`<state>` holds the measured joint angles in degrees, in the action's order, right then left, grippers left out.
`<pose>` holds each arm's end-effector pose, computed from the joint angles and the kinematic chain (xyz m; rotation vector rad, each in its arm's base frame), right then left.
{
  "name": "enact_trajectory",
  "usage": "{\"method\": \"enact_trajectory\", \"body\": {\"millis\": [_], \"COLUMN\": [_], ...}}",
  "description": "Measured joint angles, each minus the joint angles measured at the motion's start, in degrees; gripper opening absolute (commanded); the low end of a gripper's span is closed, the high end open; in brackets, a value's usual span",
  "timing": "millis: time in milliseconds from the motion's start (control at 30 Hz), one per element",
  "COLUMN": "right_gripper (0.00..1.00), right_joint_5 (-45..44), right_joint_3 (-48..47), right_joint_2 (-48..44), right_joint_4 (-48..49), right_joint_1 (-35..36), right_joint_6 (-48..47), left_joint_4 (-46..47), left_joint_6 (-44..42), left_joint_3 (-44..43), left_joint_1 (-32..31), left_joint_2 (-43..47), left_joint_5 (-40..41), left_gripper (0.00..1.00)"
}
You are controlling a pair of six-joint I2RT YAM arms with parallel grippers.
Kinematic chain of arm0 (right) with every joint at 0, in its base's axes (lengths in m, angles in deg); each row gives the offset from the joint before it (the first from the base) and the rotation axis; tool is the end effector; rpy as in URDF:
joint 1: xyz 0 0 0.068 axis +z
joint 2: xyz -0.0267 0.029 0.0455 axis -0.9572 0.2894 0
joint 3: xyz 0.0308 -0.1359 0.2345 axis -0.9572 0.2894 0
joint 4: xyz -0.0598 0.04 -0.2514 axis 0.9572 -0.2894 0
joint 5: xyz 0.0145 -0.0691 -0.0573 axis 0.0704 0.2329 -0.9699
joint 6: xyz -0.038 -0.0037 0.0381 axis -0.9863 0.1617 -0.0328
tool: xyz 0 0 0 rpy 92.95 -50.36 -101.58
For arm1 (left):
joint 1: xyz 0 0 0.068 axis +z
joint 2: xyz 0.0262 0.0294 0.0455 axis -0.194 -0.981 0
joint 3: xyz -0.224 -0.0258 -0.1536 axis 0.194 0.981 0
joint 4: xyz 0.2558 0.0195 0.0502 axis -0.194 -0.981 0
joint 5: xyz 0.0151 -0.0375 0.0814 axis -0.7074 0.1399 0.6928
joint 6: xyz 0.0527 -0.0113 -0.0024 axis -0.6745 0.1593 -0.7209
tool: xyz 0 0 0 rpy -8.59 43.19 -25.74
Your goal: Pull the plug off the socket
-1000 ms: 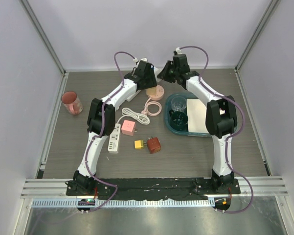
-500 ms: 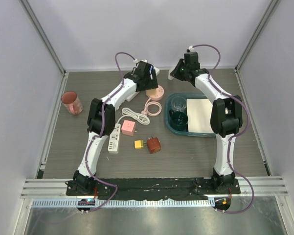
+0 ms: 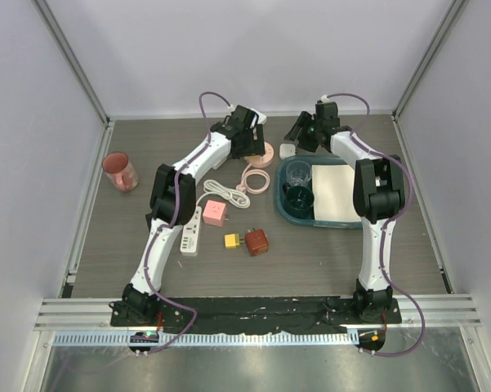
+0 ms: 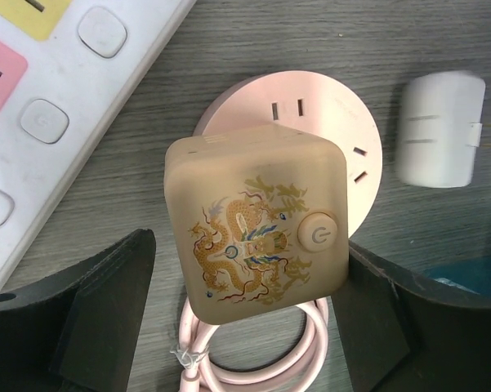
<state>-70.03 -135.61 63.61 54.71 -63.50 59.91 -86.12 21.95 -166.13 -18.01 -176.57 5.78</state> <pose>0.4977 0.0926 0.1997 0.3781 2.2881 0.6414 0.4789 -0.2644 0.1998 -0.1056 2.4830 -0.3782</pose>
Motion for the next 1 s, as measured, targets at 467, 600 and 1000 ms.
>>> {"method": "enact_trajectory", "body": {"millis": [467, 600, 1000], "right_gripper": [0.7, 0.7, 0.7], "right_joint_5": [-0.35, -0.31, -0.09], "right_joint_3": [3.06, 4.24, 5.77], "right_joint_2": [-2.6, -5.75, -11.47], "right_joint_4": [-0.22, -0.17, 0.72], "right_joint_1": [-0.96, -1.07, -1.07], "right_joint_6": [-1.46, -1.57, -1.6], "left_joint_4": [-0.66, -0.55, 1.07], "left_joint_6": [-0.61, -0.66, -0.61], "left_joint_3": [-2.19, -2.91, -5.46], "left_joint_1": [0.0, 0.0, 0.0], "left_joint_2": [-0.61, -0.85, -3.48], "left_joint_5": [1.36, 1.75, 2.54], "left_gripper": [0.84, 0.85, 0.31]}}
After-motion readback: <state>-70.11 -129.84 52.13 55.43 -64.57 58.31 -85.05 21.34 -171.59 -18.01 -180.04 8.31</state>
